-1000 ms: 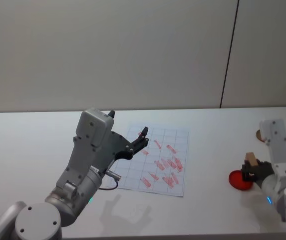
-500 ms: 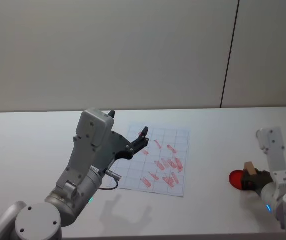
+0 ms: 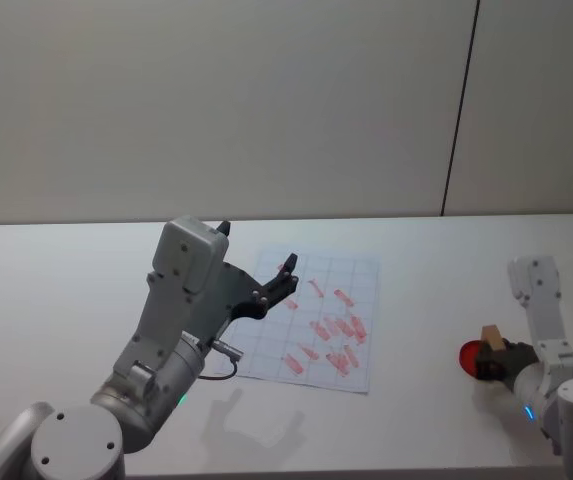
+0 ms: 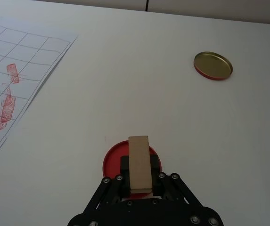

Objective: Use the one hand to pick up the stamp and affix it onto the A4 paper.

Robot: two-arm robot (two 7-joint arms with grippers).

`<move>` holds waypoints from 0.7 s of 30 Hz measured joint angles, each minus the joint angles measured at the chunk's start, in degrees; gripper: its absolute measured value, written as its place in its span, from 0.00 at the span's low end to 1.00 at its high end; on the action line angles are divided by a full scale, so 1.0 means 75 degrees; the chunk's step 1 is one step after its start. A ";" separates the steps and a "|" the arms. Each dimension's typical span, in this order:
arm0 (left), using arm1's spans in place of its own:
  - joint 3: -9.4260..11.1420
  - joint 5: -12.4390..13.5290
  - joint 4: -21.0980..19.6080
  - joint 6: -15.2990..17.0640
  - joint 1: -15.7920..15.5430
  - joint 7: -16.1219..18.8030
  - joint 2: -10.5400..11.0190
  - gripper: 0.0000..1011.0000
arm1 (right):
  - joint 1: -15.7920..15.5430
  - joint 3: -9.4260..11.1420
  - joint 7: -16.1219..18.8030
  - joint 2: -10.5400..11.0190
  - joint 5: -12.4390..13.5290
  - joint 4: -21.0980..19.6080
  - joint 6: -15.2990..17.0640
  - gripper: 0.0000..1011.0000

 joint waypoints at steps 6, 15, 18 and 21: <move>0.0000 0.0000 0.0000 0.0000 0.0000 0.0000 0.0000 0.98 | 0.0145 -0.0013 -0.0030 -0.0026 0.0037 0.0257 -0.0046 0.23; 0.0000 0.0000 0.0000 0.0000 0.0000 0.0000 0.0000 0.98 | 0.0310 -0.0029 -0.0075 -0.0051 0.0041 0.0558 -0.0107 0.48; 0.0000 0.0000 0.0000 0.0000 0.0000 0.0000 0.0000 0.98 | 0.0340 -0.0032 -0.0087 -0.0055 0.0041 0.0604 -0.0141 0.56; 0.0000 0.0000 0.0000 0.0000 0.0000 0.0000 0.0000 0.98 | 0.0347 -0.0032 -0.0095 -0.0057 0.0042 0.0610 -0.0185 0.68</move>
